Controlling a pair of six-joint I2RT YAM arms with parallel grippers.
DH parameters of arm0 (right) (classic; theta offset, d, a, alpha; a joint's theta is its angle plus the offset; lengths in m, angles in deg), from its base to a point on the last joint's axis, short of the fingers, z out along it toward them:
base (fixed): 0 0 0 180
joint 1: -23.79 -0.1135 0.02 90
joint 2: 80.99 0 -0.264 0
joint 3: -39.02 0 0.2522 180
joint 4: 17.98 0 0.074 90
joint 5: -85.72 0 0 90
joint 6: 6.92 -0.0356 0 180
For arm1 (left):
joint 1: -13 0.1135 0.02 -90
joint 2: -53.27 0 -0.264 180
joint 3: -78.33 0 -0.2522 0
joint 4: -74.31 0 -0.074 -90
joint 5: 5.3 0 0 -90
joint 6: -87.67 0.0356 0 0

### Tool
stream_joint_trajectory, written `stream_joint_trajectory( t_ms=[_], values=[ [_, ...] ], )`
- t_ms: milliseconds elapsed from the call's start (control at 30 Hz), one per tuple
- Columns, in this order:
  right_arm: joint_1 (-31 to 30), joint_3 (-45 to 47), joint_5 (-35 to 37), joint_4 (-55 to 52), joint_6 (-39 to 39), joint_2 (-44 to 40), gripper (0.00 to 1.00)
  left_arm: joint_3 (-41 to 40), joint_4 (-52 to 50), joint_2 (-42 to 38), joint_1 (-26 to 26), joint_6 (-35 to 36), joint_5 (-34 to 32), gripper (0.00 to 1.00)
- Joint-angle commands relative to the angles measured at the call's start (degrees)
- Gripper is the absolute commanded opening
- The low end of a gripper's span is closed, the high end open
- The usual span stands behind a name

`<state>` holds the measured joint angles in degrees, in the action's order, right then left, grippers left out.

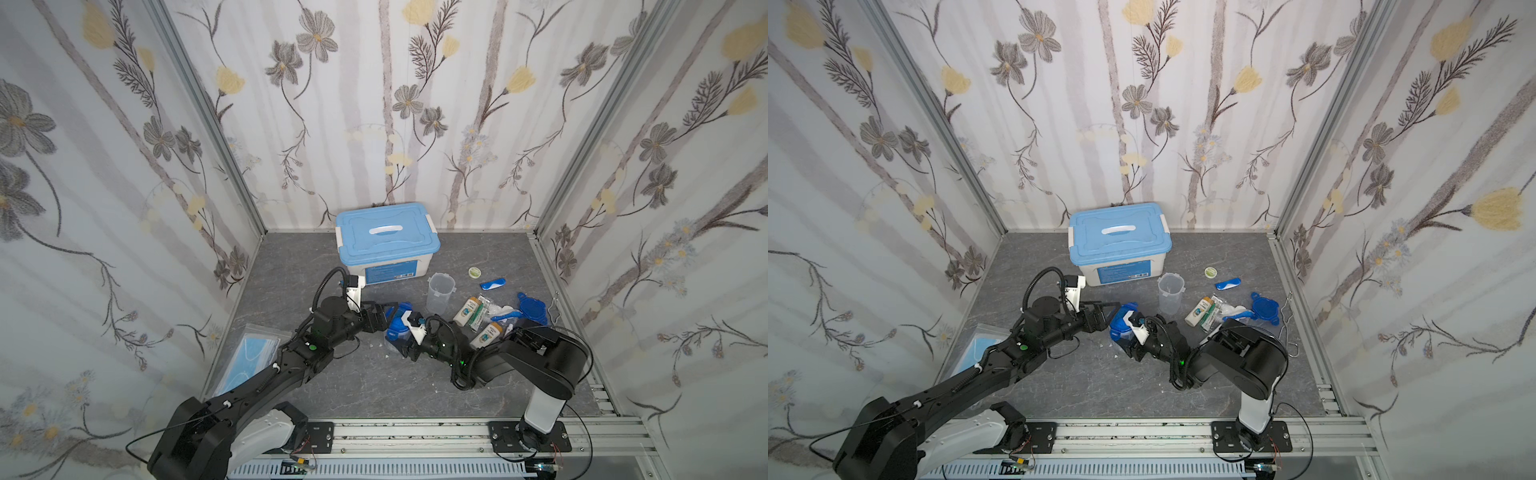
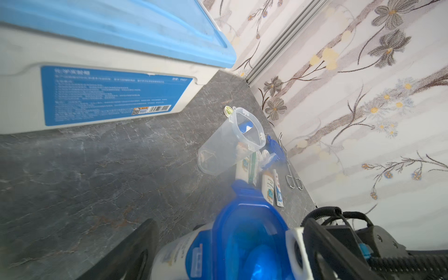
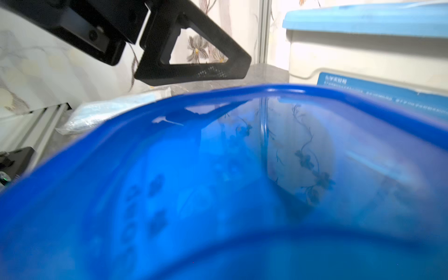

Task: Take out toiletry kits
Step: Pick up the container from the center of the board.

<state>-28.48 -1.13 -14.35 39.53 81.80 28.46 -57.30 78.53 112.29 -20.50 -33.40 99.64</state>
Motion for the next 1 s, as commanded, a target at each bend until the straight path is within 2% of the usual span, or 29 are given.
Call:
stream_joint_trajectory(
  t_ms=[0, 167, 267, 333, 400, 600, 800, 967],
  values=[
    [-0.1, -2.4, -8.2, -6.6, -0.1, -5.7, 0.59, 2.5, -10.0, -4.0, 0.7, 6.0, -2.8, 0.96],
    [0.7, -4.1, -16.1, -24.0, 1.3, -18.5, 0.58, 5.7, -16.6, -8.4, 1.0, 10.6, -1.3, 0.96],
    [1.2, -5.9, -18.9, -36.6, 4.6, -25.9, 0.62, 6.1, -17.8, -10.4, 1.0, 14.0, 0.6, 0.95],
    [1.2, -4.4, -13.6, -38.3, 6.1, -30.1, 0.64, 5.6, -16.9, -11.7, 1.0, 15.7, 2.3, 0.95],
    [1.3, -0.8, -7.4, -34.5, 6.5, -31.7, 0.64, 4.9, -15.9, -11.8, 1.0, 15.7, 1.5, 0.95],
    [-0.1, 5.1, -1.0, -16.2, 3.8, -21.5, 0.60, 0.5, -10.4, -9.6, 1.0, 12.9, 2.7, 0.94],
    [-2.4, 1.0, 3.9, -7.9, 4.3, -5.8, 0.61, 1.2, -10.9, -8.0, 1.0, 14.2, 1.9, 0.94],
    [-2.6, -0.1, 3.7, -2.9, 4.3, 0.4, 0.62, 1.1, -11.4, -7.8, 1.0, 14.3, 0.9, 0.94]
  ],
)
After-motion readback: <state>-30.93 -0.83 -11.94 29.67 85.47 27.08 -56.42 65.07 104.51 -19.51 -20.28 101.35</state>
